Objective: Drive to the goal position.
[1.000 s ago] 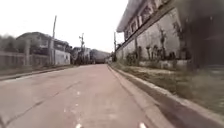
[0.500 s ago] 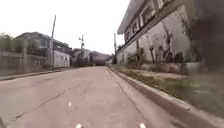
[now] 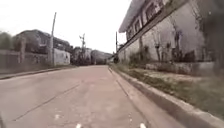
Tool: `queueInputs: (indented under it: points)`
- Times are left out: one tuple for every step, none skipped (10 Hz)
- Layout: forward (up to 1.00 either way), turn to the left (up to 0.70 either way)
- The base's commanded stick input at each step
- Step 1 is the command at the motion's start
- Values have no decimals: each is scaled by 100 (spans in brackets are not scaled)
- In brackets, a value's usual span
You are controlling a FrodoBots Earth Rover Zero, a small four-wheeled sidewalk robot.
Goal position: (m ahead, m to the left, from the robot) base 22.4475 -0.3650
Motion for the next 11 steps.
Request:
queueInputs:
  points:
    - [85, 0]
    - [85, 0]
    - [85, 0]
    - [85, 0]
    - [85, 0]
    - [85, 0]
    - [85, 0]
    - [85, 0]
    - [85, 0]
    - [85, 0]
    - [85, 0]
